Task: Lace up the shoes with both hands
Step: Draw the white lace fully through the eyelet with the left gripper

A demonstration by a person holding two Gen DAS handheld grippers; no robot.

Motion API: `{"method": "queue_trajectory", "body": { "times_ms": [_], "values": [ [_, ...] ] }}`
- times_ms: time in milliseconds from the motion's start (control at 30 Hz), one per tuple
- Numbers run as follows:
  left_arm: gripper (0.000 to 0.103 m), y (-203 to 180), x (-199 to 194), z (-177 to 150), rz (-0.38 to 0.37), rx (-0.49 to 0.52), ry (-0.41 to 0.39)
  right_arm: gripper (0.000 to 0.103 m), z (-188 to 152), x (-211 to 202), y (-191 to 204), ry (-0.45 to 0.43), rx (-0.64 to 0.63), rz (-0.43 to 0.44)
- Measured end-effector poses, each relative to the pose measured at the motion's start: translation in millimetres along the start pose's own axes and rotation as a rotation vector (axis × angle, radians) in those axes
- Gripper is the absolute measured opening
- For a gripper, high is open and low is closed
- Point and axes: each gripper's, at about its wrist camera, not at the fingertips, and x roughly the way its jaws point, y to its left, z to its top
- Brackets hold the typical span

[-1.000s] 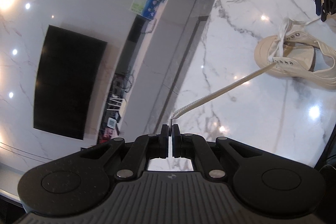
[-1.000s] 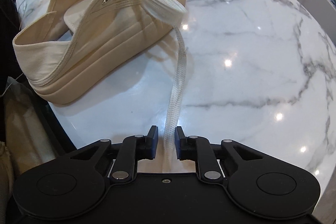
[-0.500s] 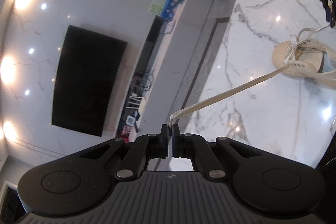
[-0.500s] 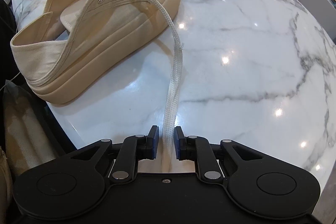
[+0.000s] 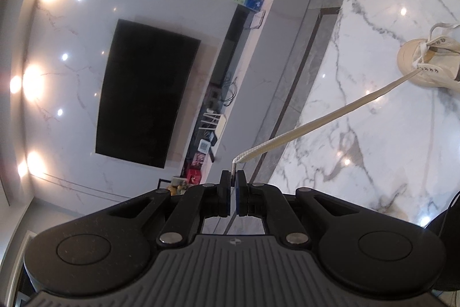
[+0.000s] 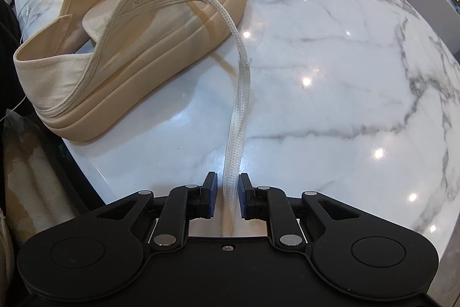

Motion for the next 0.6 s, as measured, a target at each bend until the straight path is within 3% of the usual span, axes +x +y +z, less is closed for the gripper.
{"method": "queue_trajectory", "body": {
  "times_ms": [333,600],
  "values": [
    [0.002,3,0,-2,0.028,-0.001,0.013,0.014,1,1,1,0.0,0.008,0.002],
    [0.002,-12,8,-2,-0.026,0.006,0.005,0.014,1,1,2,0.0,0.012,0.003]
  ]
}}
